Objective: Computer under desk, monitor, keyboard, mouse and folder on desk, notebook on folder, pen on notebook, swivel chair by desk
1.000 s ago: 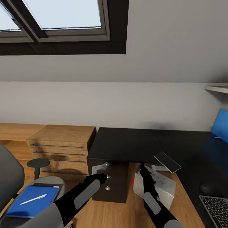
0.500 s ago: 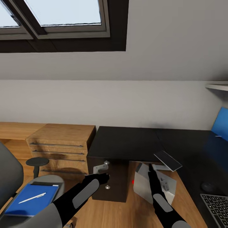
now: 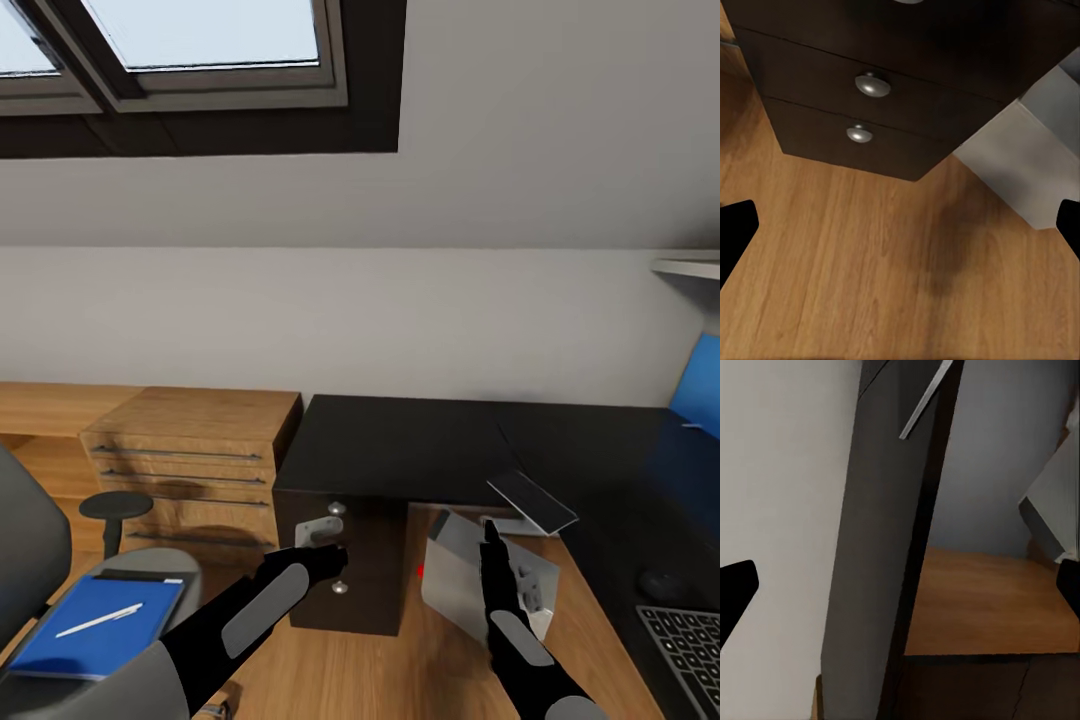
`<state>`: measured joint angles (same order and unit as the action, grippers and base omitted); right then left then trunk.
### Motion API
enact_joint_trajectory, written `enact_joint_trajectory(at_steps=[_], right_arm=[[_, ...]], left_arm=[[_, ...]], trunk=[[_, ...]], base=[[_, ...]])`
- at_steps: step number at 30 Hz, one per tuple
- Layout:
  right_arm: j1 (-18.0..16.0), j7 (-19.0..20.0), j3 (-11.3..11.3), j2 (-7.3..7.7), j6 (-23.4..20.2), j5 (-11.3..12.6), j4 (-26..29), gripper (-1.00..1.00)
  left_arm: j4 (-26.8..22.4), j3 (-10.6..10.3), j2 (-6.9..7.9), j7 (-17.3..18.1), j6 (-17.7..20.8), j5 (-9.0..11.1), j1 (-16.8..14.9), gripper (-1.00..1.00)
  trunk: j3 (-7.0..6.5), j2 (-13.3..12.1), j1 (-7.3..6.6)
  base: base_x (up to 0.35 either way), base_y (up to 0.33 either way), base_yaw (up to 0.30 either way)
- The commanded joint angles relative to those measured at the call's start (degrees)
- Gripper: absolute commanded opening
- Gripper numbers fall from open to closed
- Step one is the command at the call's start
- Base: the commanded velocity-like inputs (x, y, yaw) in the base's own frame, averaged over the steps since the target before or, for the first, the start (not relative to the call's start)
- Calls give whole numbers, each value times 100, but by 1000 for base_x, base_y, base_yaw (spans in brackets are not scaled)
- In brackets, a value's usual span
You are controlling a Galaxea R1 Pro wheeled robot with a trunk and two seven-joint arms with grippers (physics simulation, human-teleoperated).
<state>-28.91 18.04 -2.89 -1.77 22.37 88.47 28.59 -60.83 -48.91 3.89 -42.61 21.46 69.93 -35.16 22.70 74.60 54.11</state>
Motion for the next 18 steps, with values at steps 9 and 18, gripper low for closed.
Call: enact_joint_trajectory(at_steps=[9,18], right_arm=[[-8,36,304,4,398,110,167,100],[-8,36,639,9,400,117,218,100]], left_arm=[[-8,-22,6,-37,7,30,-8,100],[-8,-99,4,-36,7,30,-8,100]], trunk=[[169,367,199],[330,728,396]], base=[[0,0,0],[0,0,0]])
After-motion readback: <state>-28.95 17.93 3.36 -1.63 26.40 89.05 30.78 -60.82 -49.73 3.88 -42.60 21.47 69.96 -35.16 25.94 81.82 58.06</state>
